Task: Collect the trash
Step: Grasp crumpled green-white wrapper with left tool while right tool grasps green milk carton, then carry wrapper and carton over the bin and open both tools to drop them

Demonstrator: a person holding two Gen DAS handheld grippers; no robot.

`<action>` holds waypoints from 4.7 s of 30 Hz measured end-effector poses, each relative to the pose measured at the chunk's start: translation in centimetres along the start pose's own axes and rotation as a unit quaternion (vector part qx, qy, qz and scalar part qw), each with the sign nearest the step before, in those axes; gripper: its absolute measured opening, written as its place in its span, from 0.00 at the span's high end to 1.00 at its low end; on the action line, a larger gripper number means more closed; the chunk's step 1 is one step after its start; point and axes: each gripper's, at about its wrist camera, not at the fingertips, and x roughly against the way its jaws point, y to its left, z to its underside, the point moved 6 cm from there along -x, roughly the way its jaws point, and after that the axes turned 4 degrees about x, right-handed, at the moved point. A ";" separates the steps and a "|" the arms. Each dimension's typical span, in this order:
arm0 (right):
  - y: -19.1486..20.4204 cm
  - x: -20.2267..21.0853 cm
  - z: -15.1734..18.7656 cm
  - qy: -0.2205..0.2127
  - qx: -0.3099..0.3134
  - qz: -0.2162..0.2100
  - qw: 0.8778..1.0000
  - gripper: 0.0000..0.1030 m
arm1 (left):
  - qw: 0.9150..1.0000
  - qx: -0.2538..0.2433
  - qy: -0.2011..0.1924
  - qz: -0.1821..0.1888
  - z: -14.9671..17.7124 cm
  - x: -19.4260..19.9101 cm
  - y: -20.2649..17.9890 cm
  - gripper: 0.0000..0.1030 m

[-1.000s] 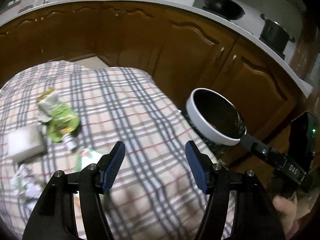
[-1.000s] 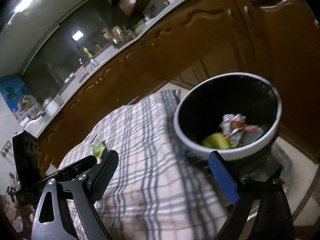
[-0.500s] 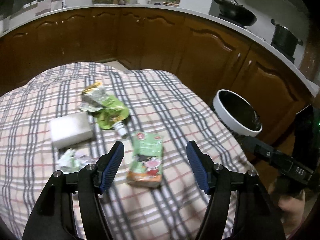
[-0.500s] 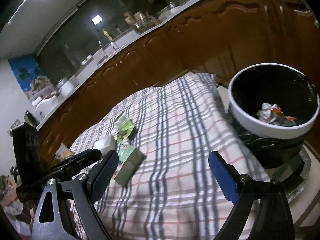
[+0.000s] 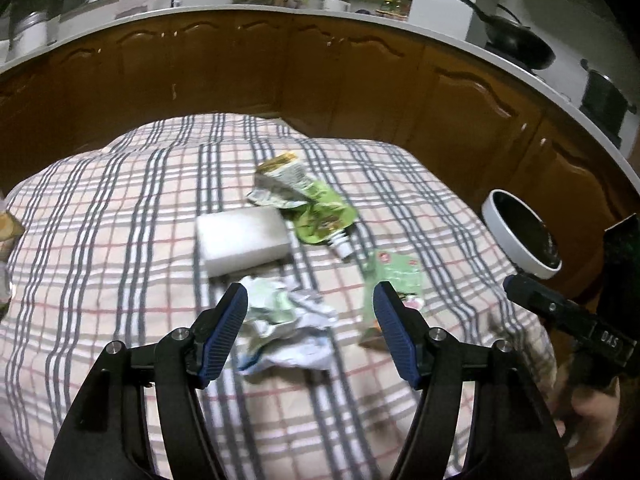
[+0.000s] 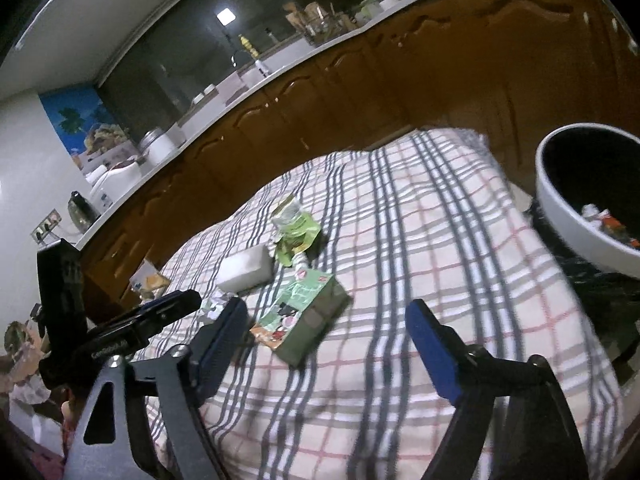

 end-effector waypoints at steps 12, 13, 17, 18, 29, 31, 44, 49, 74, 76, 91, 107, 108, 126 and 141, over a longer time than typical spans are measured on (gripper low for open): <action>2.3 -5.4 1.1 0.059 -0.007 -0.017 0.998 0.35 | 0.999 0.004 0.019 -0.027 0.7 -2.5 2.6 0.35; 2.2 -5.8 1.3 0.063 -0.011 -0.017 0.998 0.35 | 0.999 0.004 0.022 -0.027 0.7 -2.8 2.8 0.35; 2.3 -7.4 1.5 0.080 -0.028 -0.016 0.996 0.35 | 0.999 0.006 0.035 -0.018 1.1 -3.9 3.4 0.35; 2.3 -7.7 1.6 0.082 -0.029 -0.016 0.996 0.35 | 0.999 0.006 0.035 -0.015 1.1 -4.0 3.4 0.36; 2.6 -10.1 1.8 0.106 -0.038 -0.005 0.994 0.36 | 0.999 -0.027 0.028 0.009 1.3 -3.4 1.7 0.74; 2.5 -10.0 1.8 0.102 -0.031 -0.002 0.994 0.46 | 0.999 -0.030 0.026 0.011 1.2 -3.1 1.7 0.77; 1.7 -6.3 0.9 0.064 -0.010 -0.014 0.998 0.56 | 0.999 -0.021 0.004 0.046 -0.3 -0.8 -0.6 0.79; -0.6 -3.0 0.0 0.035 -0.021 0.000 0.999 0.56 | 0.997 -0.032 0.004 0.069 -0.7 -0.7 -3.1 0.79; -14.1 11.2 -3.2 -0.081 -0.088 0.105 0.987 0.57 | 0.978 -0.121 0.006 0.168 -3.1 -2.6 -20.5 0.79; -15.0 11.8 -3.7 -0.086 -0.090 0.112 0.986 0.57 | 0.977 -0.121 0.011 0.177 -3.6 -3.1 -21.7 0.79; -20.9 12.0 -6.0 -0.086 -0.109 0.155 0.978 0.57 | 0.968 -0.167 0.035 0.184 -5.6 -8.4 -30.2 0.79; -23.8 11.2 -5.6 -0.070 -0.128 0.160 0.976 1.00 | 0.961 -0.189 0.094 0.177 -4.3 -13.9 -34.1 0.64; -23.7 11.4 -5.5 -0.072 -0.129 0.159 0.976 1.00 | 0.961 -0.188 0.099 0.176 -4.1 -14.2 -34.2 0.56; -20.1 11.7 -4.5 -0.085 -0.129 0.126 0.980 0.94 | 0.975 -0.121 0.073 0.170 -3.2 -10.8 -27.5 0.36; -11.6 6.3 -2.7 -0.038 -0.079 0.057 0.995 0.52 | 0.992 -0.056 0.046 0.107 -1.9 -6.9 -14.6 0.34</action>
